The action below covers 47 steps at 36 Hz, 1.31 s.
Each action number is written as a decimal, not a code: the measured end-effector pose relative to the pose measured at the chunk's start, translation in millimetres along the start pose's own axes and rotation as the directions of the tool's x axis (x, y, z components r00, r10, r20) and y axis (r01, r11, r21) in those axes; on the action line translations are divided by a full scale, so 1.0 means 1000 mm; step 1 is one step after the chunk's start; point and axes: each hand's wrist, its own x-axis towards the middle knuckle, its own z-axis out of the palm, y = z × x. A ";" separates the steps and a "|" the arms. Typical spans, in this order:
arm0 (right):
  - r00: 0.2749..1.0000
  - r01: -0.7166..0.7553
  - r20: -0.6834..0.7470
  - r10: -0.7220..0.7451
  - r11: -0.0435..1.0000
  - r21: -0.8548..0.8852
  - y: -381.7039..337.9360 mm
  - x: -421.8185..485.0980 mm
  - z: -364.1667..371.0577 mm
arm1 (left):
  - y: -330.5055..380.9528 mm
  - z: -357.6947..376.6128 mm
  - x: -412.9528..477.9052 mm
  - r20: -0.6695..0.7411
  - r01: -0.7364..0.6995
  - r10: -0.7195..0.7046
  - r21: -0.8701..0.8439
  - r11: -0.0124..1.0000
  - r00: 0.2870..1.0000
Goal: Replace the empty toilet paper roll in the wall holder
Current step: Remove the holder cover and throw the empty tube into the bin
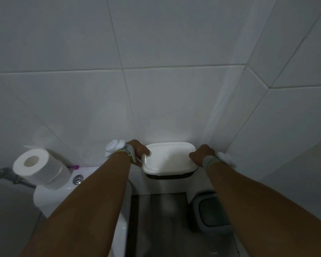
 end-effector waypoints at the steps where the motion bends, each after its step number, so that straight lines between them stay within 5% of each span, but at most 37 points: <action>1: 1.000 -0.009 -0.009 0.009 1.000 -0.005 0.001 0.001 0.000 | 0.000 -0.001 0.000 -0.020 -0.001 0.001 0.004 1.000 1.000; 10: 0.998 -0.051 -0.038 0.051 0.999 0.000 -0.003 0.002 -0.004 | -0.002 0.002 -0.005 -0.183 -0.059 0.079 0.116 0.992 0.980; 23: 0.997 -0.072 -0.018 0.074 0.994 0.077 -0.004 0.004 -0.004 | -0.001 -0.003 -0.008 -0.199 -0.054 0.085 0.159 0.986 0.976; 36: 0.989 -0.133 0.089 0.118 0.974 0.182 -0.010 0.000 -0.016 | 0.002 -0.022 -0.012 -0.061 -0.043 0.033 -0.160 0.986 0.998; 47: 0.977 -0.209 0.134 0.165 0.868 0.451 0.002 0.012 -0.009 | 0.000 -0.019 -0.014 -0.106 -0.083 0.064 -0.188 0.979 0.992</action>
